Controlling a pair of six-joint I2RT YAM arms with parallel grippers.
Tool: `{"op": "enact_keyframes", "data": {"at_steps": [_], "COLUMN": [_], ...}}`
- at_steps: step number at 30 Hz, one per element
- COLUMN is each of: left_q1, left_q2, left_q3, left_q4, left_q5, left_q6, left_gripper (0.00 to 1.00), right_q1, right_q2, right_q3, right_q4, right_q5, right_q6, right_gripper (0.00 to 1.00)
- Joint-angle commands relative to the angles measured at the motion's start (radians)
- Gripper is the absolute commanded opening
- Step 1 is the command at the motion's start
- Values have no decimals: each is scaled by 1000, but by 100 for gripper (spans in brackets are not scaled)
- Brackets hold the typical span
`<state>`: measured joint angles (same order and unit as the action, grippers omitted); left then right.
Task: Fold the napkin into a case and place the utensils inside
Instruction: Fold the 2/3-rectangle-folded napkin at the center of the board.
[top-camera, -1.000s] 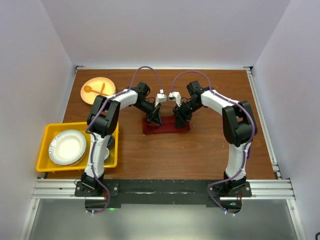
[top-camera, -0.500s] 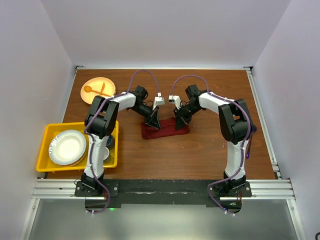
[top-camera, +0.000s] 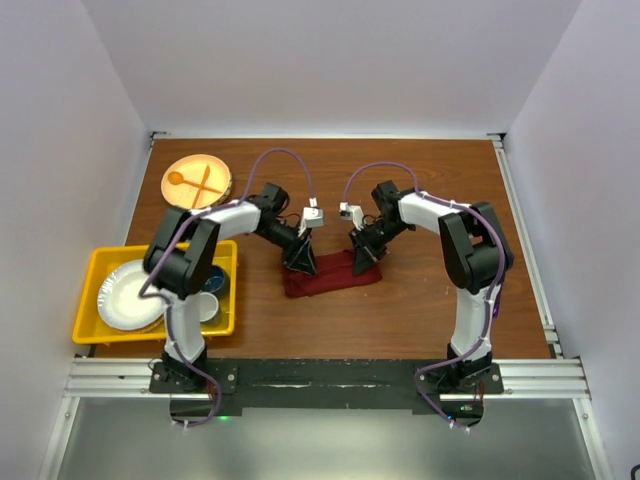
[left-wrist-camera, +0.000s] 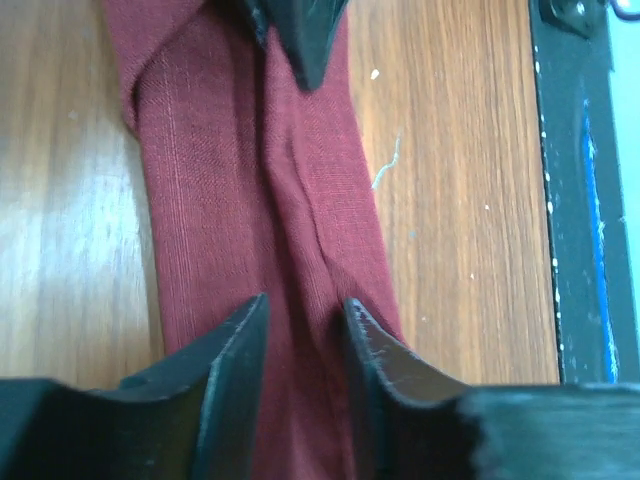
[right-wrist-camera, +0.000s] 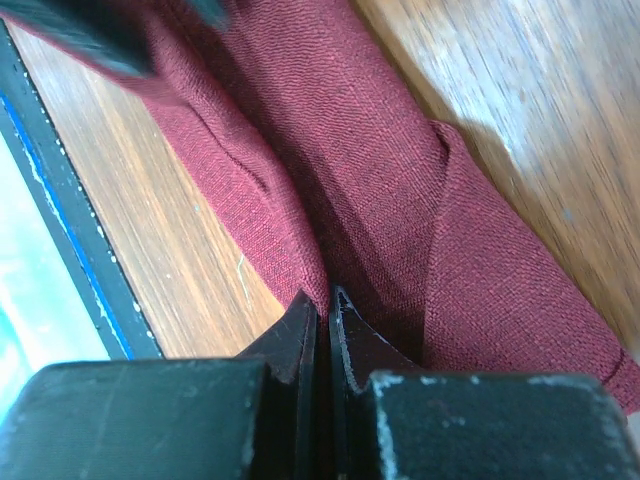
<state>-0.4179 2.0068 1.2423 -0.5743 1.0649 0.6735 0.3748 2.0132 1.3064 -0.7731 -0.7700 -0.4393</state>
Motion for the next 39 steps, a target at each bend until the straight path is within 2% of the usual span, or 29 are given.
{"op": "enact_keyframes", "data": {"at_steps": [1, 4, 6, 8, 11, 13, 15, 20, 29, 36, 39], "left_q1": [-1, -50, -84, -131, -176, -205, -229, -265, -334, -337, -335], "left_q2": [-245, -301, -318, -336, -373, -391, -373, -322, -257, -214, -198], "left_q3": [-124, -148, -158, -184, -256, -309, -311, -294, -274, -242, -225], "left_q4": [349, 422, 441, 470, 562, 671, 680, 691, 714, 717, 689], "left_q5": [-32, -167, -224, -298, -373, -408, -419, -467, -516, -525, -522], "left_q6": [-126, -153, -138, -121, -121, -117, -104, -115, -118, -152, -146], "left_gripper": [46, 49, 65, 67, 67, 63, 58, 62, 62, 44, 29], "right_q1": [-8, -8, -8, -10, -10, -10, -10, -10, -11, -13, -14], "right_q2": [-24, -14, -7, -5, -5, -5, -2, -1, 5, 10, 13], "right_q3": [36, 42, 50, 51, 56, 57, 57, 60, 65, 70, 77], "right_q4": [-43, -48, -54, -58, -64, -68, -74, -72, -74, -78, -78], "right_q5": [-2, -11, -21, -28, -44, -55, -64, -72, -80, -89, -97], "right_q6": [25, 33, 36, 42, 50, 54, 53, 57, 60, 62, 65], "right_gripper": [0, 0, 0, 0, 0, 0, 0, 0, 0, 0, 0]}}
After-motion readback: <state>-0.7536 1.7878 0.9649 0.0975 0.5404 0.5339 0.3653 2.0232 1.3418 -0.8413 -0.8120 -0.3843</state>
